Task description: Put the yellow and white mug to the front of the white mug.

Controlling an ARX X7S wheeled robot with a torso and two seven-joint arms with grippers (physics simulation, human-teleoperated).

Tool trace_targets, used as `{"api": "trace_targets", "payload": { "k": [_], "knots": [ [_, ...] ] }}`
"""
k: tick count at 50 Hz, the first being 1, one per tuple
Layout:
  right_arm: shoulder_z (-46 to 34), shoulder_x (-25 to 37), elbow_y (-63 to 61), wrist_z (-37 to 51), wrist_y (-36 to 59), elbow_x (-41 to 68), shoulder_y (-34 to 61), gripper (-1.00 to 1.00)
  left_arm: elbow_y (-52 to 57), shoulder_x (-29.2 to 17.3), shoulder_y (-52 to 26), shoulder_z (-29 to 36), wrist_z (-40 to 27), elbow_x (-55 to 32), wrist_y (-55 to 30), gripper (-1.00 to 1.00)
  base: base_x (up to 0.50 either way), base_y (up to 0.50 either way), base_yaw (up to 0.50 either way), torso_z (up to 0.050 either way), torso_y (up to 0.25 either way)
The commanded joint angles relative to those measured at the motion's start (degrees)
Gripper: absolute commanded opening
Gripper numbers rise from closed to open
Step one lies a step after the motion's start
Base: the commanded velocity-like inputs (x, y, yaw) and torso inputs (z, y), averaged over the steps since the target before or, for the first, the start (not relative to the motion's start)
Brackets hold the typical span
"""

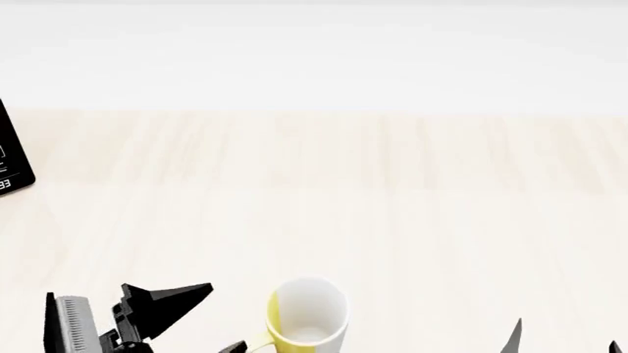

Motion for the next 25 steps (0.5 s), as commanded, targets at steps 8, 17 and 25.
{"api": "trace_targets", "payload": {
  "k": [8, 17, 25],
  "knots": [
    [-0.3, 0.1, 0.2, 0.2, -0.2, 0.1, 0.1, 1.0, 4.2, -1.4, 1.3, -2.5, 0.8, -5.6, -1.5, 1.0, 0.0, 0.0, 0.0, 0.0, 0.0],
    [-0.4, 0.2, 0.1, 0.3, -0.1, 0.1, 0.1, 1.0, 9.6, -2.6, 3.7, -3.6, -1.3, -6.7, -1.1, 1.0, 0.0, 0.0, 0.0, 0.0, 0.0],
    [-0.4, 0.3, 0.2, 0.4, -0.2, 0.3, 0.2, 1.0, 14.2, -4.5, 6.6, -6.6, -2.1, -10.8, -0.6, 1.0, 0.0, 0.0, 0.0, 0.0, 0.0]
  ]
}}
